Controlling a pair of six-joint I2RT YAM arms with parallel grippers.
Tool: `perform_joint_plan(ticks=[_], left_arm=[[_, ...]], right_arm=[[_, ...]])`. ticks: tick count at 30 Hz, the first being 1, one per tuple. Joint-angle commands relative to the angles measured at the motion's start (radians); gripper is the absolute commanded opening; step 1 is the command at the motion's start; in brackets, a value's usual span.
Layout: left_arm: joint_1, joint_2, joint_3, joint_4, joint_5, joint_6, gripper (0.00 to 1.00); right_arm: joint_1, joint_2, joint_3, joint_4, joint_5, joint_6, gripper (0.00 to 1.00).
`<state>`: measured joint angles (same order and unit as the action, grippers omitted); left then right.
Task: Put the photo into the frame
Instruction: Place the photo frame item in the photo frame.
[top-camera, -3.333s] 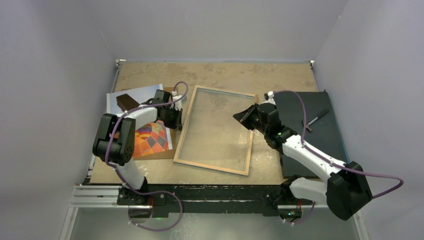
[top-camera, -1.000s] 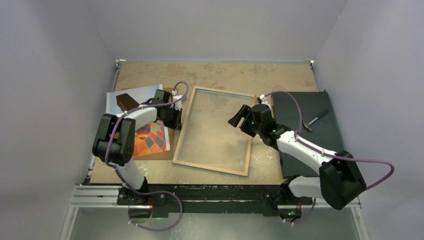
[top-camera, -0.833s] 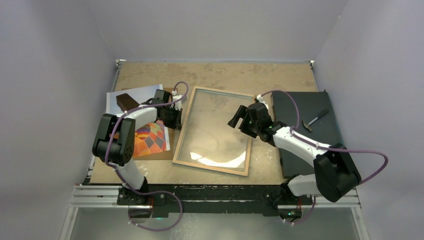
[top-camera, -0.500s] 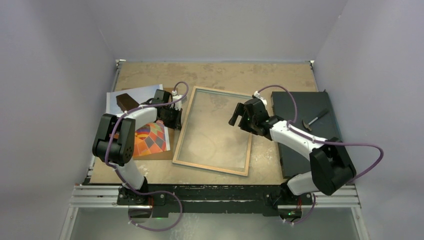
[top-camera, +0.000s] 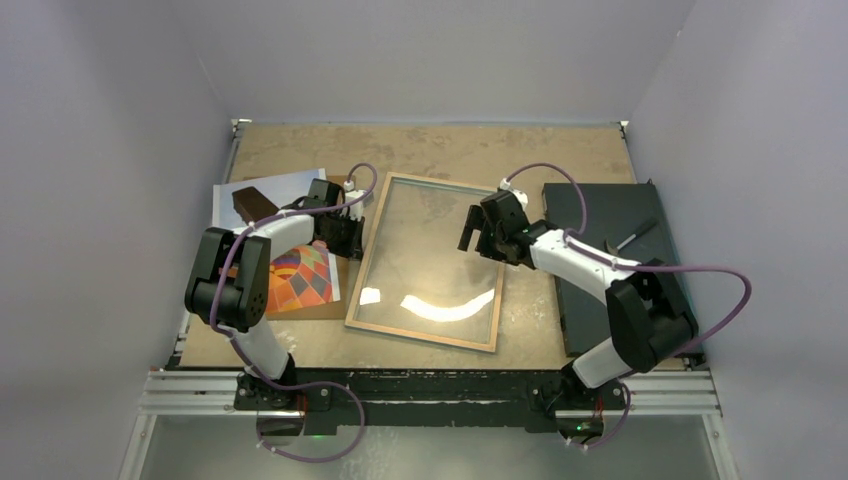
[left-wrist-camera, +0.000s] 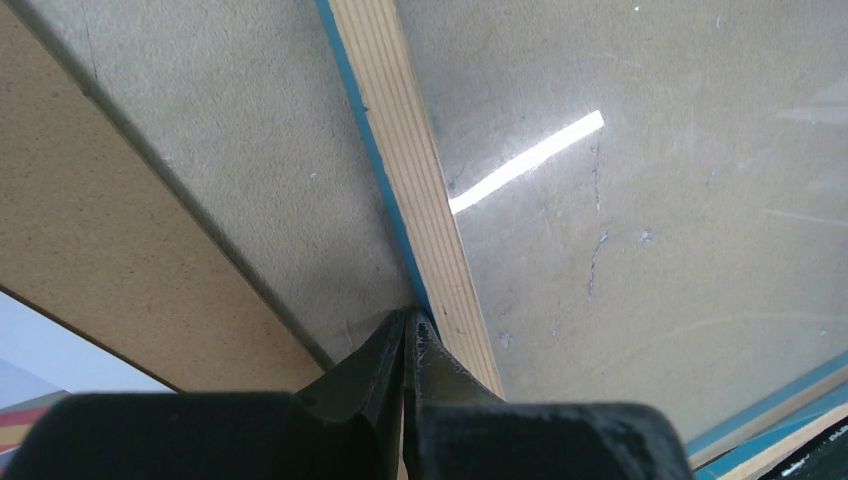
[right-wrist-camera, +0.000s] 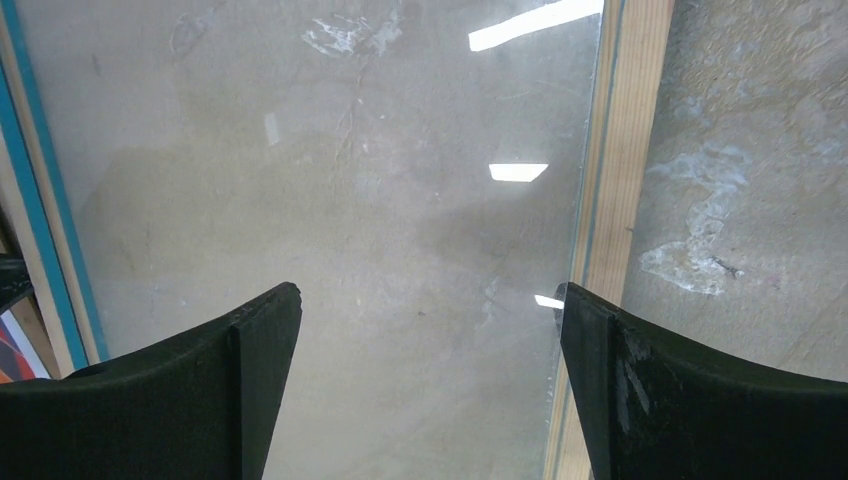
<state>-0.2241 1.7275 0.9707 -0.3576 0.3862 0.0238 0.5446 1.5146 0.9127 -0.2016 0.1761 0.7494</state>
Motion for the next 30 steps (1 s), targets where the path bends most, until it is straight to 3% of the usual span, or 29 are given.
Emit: perform_joint_plan(ticks=[1, 30], left_arm=[[-0.008, -0.012, -0.007, 0.013, 0.026, 0.022, 0.00], [-0.008, -0.009, 0.008, -0.006, 0.035, 0.027, 0.00]], right_arm=[[0.006, 0.003, 0.056, -0.023, 0.049, -0.035, 0.99], [-0.033, 0.023, 0.085, -0.060, 0.102, -0.050, 0.97]])
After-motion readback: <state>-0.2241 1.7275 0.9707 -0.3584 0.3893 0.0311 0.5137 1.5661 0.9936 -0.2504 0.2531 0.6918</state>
